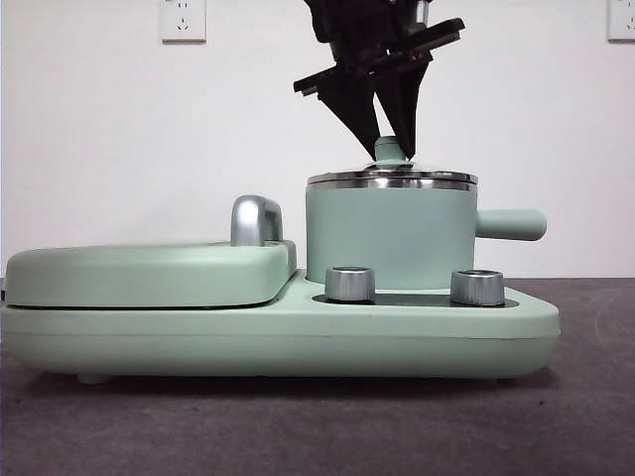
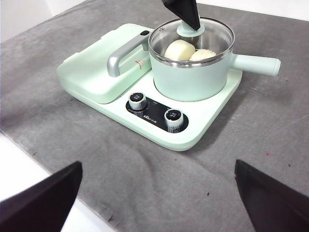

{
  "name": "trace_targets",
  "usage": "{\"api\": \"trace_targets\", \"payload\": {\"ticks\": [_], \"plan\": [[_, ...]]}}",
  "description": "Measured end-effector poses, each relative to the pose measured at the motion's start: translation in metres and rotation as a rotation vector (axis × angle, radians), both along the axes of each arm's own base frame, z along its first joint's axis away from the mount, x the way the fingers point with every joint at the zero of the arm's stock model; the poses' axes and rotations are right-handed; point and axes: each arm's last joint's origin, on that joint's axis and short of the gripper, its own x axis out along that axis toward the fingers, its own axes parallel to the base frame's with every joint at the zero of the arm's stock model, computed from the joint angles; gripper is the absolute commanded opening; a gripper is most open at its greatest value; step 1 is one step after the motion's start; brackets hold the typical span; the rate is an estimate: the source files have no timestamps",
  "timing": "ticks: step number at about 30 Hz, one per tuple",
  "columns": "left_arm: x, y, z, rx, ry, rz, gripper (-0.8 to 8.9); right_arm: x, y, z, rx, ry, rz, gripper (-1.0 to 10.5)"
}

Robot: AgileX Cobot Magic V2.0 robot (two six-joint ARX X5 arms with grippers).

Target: Put the buns in a small steamer

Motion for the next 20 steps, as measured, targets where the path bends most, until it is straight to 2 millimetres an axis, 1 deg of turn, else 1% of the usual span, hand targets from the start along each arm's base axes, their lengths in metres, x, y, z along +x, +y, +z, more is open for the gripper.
{"api": "trace_targets", "payload": {"ticks": [5, 6, 7, 10, 11, 12, 13, 15, 16, 18, 20], "plan": [[0.0, 0.0, 0.0, -0.001, -0.001, 0.0, 0.19, 0.0, 0.0, 0.0, 0.004, 0.004, -0.002, 5.0], [0.0, 0.0, -0.001, 0.0, 0.0, 0.0, 0.33, 0.0, 0.0, 0.0, 0.005, 0.004, -0.003, 5.0], [0.0, 0.0, -0.001, 0.0, 0.0, 0.0, 0.74, 0.0, 0.0, 0.0, 0.005, 0.004, -0.003, 5.0], [0.001, -0.001, -0.001, -0.003, -0.005, 0.003, 4.33, 0.0, 0.0, 0.0, 0.005, 0.004, -0.003, 5.1], [0.001, -0.001, 0.002, -0.004, -0.025, 0.01, 5.02, 0.0, 0.0, 0.0, 0.005, 0.004, -0.003, 5.0], [0.0, 0.0, 0.007, -0.014, -0.046, 0.019, 5.5, 0.0, 0.0, 0.0, 0.005, 0.004, -0.003, 5.1], [-0.001, 0.002, 0.017, -0.041, -0.07, 0.032, 5.72, 0.0, 0.0, 0.0, 0.005, 0.003, -0.003, 5.1], [-0.009, 0.009, 0.038, -0.1, -0.098, 0.068, 5.72, 0.0, 0.0, 0.0, 0.005, 0.004, -0.003, 5.0], [-0.015, 0.016, 0.052, -0.131, -0.112, 0.087, 5.69, 0.0, 0.0, 0.0, 0.005, 0.004, -0.003, 5.1], [-0.037, 0.03, 0.086, -0.195, -0.149, 0.098, 5.63, 0.0, 0.0, 0.0, 0.005, 0.004, -0.003, 5.0], [-0.074, 0.046, 0.127, -0.279, -0.209, 0.071, 5.61, 0.0, 0.0, 0.0, 0.005, 0.004, -0.002, 5.1]]}}
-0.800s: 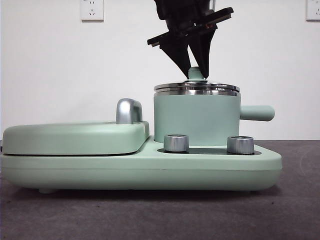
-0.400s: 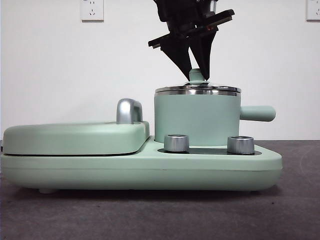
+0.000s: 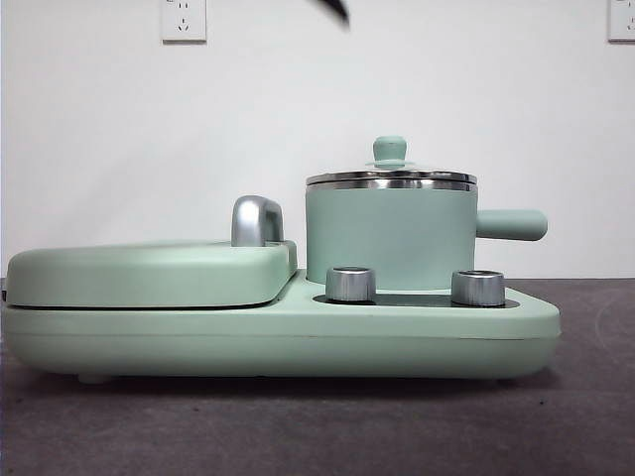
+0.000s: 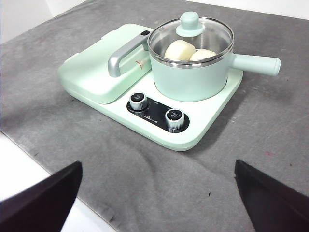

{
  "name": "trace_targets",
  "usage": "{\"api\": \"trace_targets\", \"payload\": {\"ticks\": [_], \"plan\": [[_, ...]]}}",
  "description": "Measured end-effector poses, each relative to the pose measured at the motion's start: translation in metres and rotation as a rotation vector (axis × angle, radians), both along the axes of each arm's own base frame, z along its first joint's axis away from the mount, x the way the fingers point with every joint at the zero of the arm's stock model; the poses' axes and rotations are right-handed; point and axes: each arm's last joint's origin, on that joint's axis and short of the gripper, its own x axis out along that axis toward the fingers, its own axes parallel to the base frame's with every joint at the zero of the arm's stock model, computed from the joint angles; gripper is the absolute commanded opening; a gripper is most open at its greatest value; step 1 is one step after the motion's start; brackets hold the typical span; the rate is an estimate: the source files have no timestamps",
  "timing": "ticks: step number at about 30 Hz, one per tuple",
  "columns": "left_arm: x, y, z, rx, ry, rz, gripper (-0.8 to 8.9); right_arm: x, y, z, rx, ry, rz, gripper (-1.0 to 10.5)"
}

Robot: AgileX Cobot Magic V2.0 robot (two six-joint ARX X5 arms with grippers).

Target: Put the buns in a small steamer

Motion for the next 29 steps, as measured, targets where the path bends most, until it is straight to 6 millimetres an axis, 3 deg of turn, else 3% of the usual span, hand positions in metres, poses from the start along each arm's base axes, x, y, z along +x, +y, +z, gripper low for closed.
{"api": "trace_targets", "payload": {"ticks": [3, 6, 17, 25, 29], "plan": [[-0.055, 0.037, 0.049, -0.083, -0.071, -0.044, 5.54, 0.0, 0.0, 0.0, 0.004, 0.0, 0.007, 5.0], [-0.089, 0.078, 0.057, -0.055, -0.043, -0.033, 5.54, 0.0, 0.003, 0.005, 0.05, -0.034, 0.066, 5.0], [-0.164, 0.162, -0.037, 0.158, 0.193, 0.073, 5.54, 0.001, 0.004, 0.01, 0.088, -0.08, 0.099, 5.1], [-0.197, 0.209, -0.087, 0.274, 0.107, 0.295, 5.54, 0.001, 0.004, 0.01, 0.088, -0.08, 0.099, 5.0], [-0.217, 0.233, -0.106, 0.198, 0.033, 0.342, 5.39, 0.001, 0.004, 0.01, 0.088, -0.079, 0.1, 5.0]]}}
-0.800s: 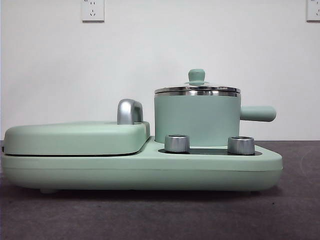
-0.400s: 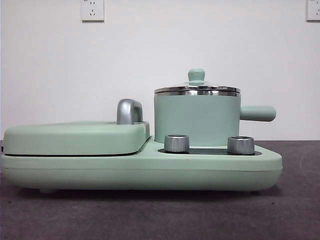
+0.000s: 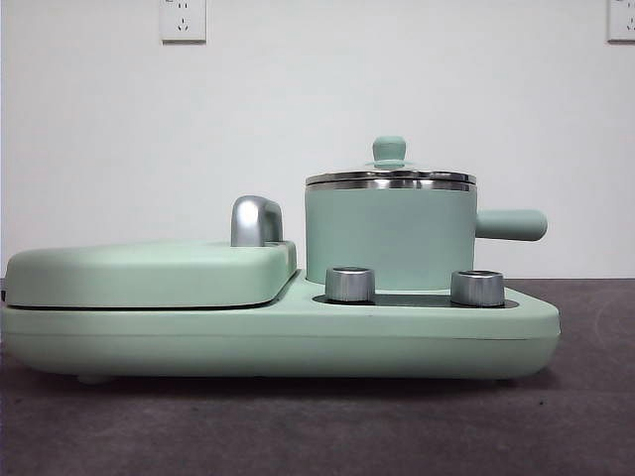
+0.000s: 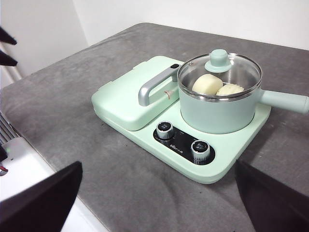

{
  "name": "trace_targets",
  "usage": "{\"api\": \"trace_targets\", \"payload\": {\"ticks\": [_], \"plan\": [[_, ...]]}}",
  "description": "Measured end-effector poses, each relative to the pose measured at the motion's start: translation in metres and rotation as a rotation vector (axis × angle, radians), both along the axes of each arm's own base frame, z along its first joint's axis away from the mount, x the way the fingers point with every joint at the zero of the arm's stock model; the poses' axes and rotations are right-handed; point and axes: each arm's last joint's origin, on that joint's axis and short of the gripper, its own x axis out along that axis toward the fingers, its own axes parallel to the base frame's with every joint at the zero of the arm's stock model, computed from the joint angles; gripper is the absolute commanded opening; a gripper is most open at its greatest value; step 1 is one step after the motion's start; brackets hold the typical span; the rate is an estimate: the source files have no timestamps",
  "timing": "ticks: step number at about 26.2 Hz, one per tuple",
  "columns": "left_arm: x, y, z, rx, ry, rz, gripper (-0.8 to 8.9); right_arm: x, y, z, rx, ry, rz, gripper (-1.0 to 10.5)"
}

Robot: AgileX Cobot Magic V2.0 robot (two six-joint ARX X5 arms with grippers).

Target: Put the buns in a small steamer

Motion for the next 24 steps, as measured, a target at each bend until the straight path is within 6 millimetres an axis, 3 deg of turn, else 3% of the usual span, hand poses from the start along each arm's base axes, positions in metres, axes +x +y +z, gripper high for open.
{"api": "trace_targets", "payload": {"ticks": [5, 9, 10, 11, 12, 13, 24], "plan": [[-0.016, 0.018, -0.009, -0.236, -0.209, 0.004, 3.6, 0.0, 0.0, 0.0, 0.01, 0.011, -0.004, 5.0], [-0.027, 0.029, -0.025, -0.261, -0.231, 0.005, 1.87, 0.0, 0.0, 0.0, 0.018, 0.019, -0.007, 4.8], [-0.028, 0.031, -0.027, -0.261, -0.23, 0.006, 0.72, 0.0, 0.0, 0.0, 0.024, 0.026, -0.009, 3.5], [-0.03, 0.032, -0.029, -0.261, -0.23, 0.004, 0.04, 0.0, 0.0, 0.0, 0.034, 0.037, -0.006, 0.9], [-0.031, 0.034, -0.03, -0.26, -0.231, -0.001, 0.1, -0.001, 0.0, 0.0, 0.041, 0.045, 0.008, -0.2], [-0.032, 0.035, -0.03, -0.264, -0.235, -0.009, 0.09, -0.001, 0.001, 0.0, 0.048, 0.051, 0.021, 0.3], [-0.039, 0.027, -0.029, -0.339, -0.154, -0.386, 0.09, -0.001, 0.001, 0.0, 0.061, 0.062, 0.021, 0.1]]}}
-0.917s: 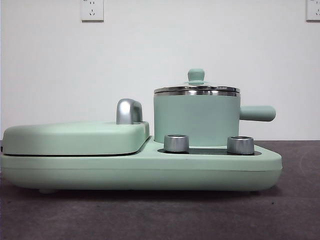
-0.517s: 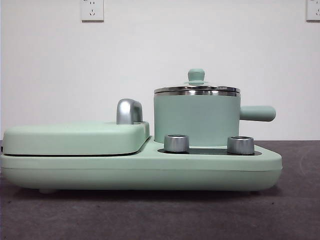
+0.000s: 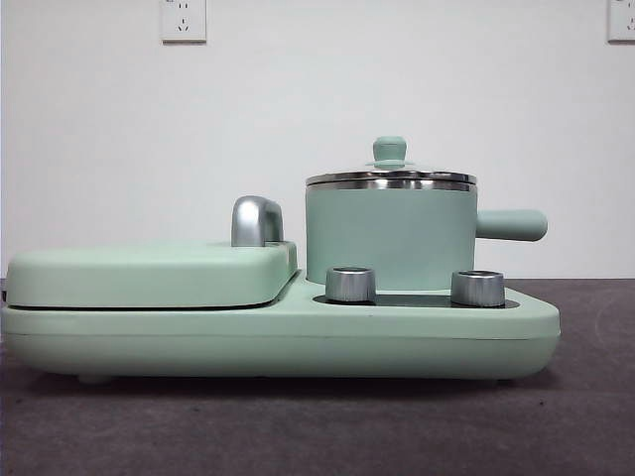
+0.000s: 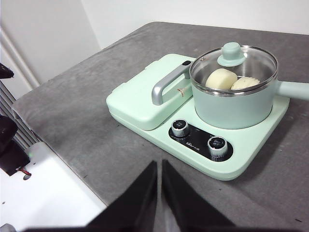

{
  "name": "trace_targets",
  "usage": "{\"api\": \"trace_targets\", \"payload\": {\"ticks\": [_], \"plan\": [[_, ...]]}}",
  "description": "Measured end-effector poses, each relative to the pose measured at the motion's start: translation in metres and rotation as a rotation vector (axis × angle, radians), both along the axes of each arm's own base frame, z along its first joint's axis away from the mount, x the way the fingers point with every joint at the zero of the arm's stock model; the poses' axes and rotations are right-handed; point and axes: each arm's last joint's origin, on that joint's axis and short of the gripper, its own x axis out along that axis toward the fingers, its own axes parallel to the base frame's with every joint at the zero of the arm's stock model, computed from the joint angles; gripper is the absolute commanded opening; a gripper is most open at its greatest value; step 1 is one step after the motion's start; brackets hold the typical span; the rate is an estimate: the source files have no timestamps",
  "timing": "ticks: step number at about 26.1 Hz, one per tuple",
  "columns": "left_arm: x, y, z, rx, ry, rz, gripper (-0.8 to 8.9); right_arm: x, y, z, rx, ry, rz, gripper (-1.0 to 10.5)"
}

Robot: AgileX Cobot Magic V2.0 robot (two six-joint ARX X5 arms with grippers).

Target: Put the buns in a small steamer

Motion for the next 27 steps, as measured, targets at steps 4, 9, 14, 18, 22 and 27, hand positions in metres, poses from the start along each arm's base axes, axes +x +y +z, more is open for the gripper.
{"api": "trace_targets", "payload": {"ticks": [4, 9, 14, 18, 22, 27], "plan": [[0.0, 0.0, 0.0, 0.01, -0.007, -0.007, 0.1, 0.0, 0.0, 0.0, 0.002, 0.002, 0.0, 0.1], [0.0, 0.0, 0.0, 0.014, -0.011, -0.01, 0.1, 0.0, 0.0, 0.0, 0.002, 0.002, 0.0, 0.1], [0.0, 0.0, 0.0, 0.014, -0.012, -0.011, 0.1, 0.0, 0.0, 0.0, 0.002, 0.002, 0.0, 0.1], [0.0, 0.0, -0.001, 0.004, -0.028, 0.009, 0.1, 0.0, 0.0, 0.0, 0.002, 0.002, 0.0, 0.1], [0.004, 0.002, -0.006, -0.003, -0.128, 0.131, 0.1, 0.0, 0.0, 0.0, 0.002, 0.002, 0.0, 0.1], [0.017, 0.002, -0.026, 0.024, -0.329, 0.323, 0.1, 0.0, 0.0, 0.0, 0.002, 0.002, 0.0, 0.1]]}}
